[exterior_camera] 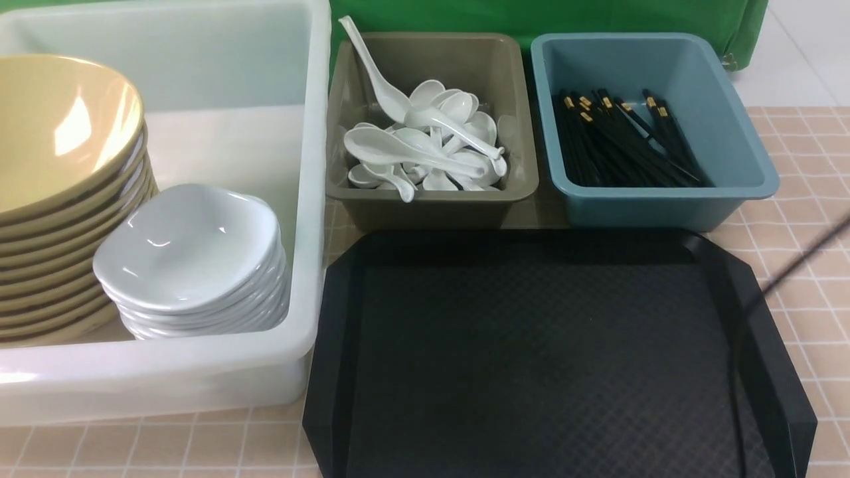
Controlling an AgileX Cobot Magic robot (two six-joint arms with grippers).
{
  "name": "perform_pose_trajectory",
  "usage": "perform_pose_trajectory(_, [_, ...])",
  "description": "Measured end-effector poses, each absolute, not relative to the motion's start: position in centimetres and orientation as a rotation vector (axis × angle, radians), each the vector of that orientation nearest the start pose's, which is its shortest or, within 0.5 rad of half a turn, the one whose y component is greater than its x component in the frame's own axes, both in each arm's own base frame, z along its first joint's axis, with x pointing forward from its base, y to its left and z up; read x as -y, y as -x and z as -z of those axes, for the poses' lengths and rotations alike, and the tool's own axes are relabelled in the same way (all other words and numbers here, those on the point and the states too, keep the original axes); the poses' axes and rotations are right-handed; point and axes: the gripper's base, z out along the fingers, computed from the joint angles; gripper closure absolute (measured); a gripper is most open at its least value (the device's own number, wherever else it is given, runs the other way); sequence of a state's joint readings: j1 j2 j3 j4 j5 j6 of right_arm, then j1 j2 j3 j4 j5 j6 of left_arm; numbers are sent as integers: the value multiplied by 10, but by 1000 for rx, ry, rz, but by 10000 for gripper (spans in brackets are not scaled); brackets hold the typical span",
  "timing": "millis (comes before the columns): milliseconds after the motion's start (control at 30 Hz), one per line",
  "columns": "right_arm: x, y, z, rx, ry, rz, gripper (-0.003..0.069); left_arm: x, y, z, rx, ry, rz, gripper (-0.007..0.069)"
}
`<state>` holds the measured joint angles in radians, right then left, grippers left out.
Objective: On brown table put chopsticks spoon bowls plates into blue grey white boxes.
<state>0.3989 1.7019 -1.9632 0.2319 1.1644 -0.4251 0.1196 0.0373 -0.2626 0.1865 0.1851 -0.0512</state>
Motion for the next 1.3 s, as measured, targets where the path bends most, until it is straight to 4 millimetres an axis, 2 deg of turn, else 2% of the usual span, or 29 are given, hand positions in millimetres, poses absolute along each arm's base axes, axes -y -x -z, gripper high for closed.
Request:
perform_pose_trajectory(33, [-156, -306, -438, -2152, 959, -332, 620, -8, -41, -282, -1444, 19, -231, 620])
perform_pose_trajectory(200, [-140, -237, -410, -2022, 986, -338, 620, -8, -41, -282, -1444, 19, -231, 620])
perform_pose_trajectory(267, [-130, -212, -393, -1977, 982, -320, 620, -8, -41, -282, -1444, 19, -231, 620])
perform_pose_trajectory(300, [-129, -210, -391, -1973, 980, -318, 620, -8, -41, -282, -1444, 19, -231, 620])
perform_pose_trajectory(367, [-114, -183, -363, -1960, 952, -301, 620, -8, -41, -282, -1444, 19, -231, 620])
perform_pose_trajectory(400, [-111, -178, -358, -1961, 949, -299, 620, -8, -41, -282, -1444, 19, -231, 620])
perform_pose_trajectory(500, [-94, -147, -316, -2028, 923, -310, 620, -8, -41, -282, -1444, 19, -231, 620])
perform_pose_trajectory(567, [-82, -127, -296, -2073, 893, -307, 619, -8, -41, -282, -1444, 19, -231, 620])
perform_pose_trajectory(600, [-81, -125, -293, -2084, 894, -304, 619, -8, -41, -282, -1444, 19, -231, 620])
perform_pose_trajectory(700, [-60, -101, -288, -2098, 808, -244, 617, -8, -41, -282, -1445, 19, -231, 620])
perform_pose_trajectory(800, [-39, -81, -296, -2065, 687, -156, 616, -8, -41, -282, -1447, 20, -231, 620])
perform_pose_trajectory(900, [-22, -62, -302, -1989, 639, -41, 616, -8, -41, -282, -1447, 20, -231, 620])
perform_pose_trajectory(1100, [-6, -35, -306, -1863, 587, 28, 616, -8, -41, -282, -1447, 20, -231, 620])
perform_pose_trajectory(1233, [-1, -27, -285, -1783, 427, 9, 616, -8, -41, -282, -1447, 20, -231, 620])
perform_pose_trajectory(1300, [0, -28, -269, -1747, 325, 16, 616, -8, -41, -282, -1447, 20, -231, 620])
